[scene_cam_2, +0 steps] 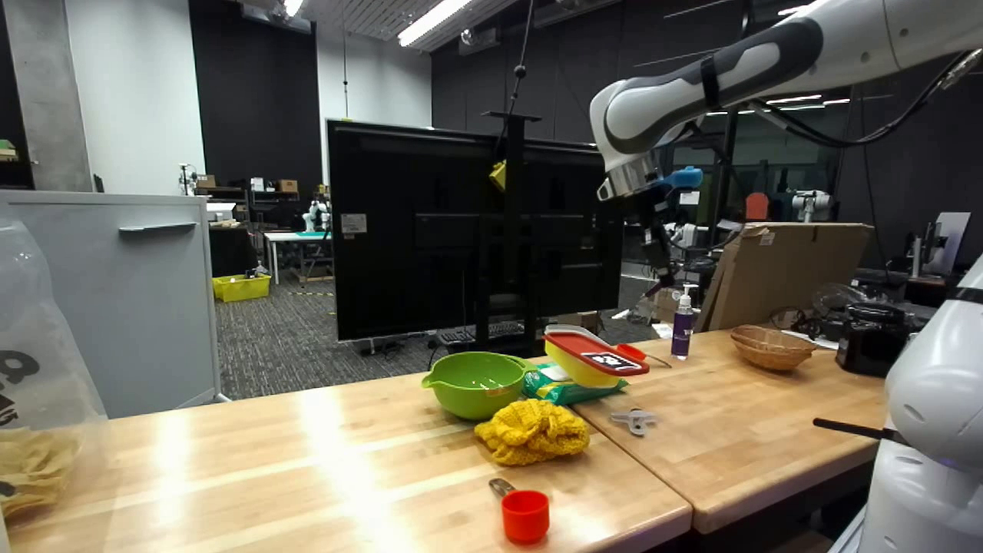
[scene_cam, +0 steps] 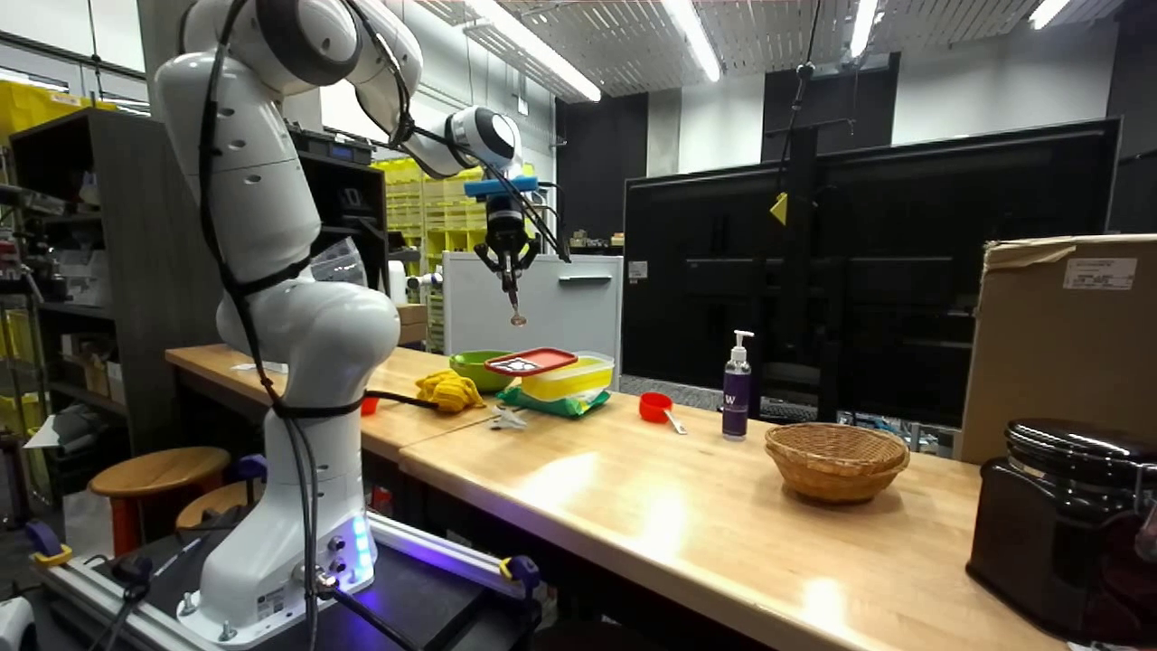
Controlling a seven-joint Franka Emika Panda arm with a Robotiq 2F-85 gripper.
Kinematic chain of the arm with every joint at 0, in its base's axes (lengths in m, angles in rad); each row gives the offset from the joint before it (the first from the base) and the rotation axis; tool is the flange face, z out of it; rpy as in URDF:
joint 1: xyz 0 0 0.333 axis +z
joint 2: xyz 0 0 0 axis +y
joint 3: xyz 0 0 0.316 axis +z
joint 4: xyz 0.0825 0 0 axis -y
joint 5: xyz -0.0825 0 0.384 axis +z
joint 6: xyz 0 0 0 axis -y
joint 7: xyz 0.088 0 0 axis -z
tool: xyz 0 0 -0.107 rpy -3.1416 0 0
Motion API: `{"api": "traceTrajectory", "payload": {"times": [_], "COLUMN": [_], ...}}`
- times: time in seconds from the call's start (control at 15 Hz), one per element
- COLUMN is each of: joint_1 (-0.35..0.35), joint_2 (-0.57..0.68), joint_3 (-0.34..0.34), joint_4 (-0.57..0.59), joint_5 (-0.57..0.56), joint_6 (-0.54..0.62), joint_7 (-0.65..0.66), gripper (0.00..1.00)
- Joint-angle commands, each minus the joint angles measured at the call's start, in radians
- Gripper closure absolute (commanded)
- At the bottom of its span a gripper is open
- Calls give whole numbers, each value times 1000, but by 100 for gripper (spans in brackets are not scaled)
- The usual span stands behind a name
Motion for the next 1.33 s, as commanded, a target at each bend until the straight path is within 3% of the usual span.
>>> {"api": "traceTrajectory", "payload": {"times": [0.0,0.53,1.27], "joint_1": [20,26,66], "joint_2": [126,370,634], "joint_3": [17,76,178], "joint_4": [100,312,627], "joint_5": [2,0,-52], "joint_6": [-15,-66,-240], "joint_7": [-59,-117,-139], "gripper": [97,97,97]}}
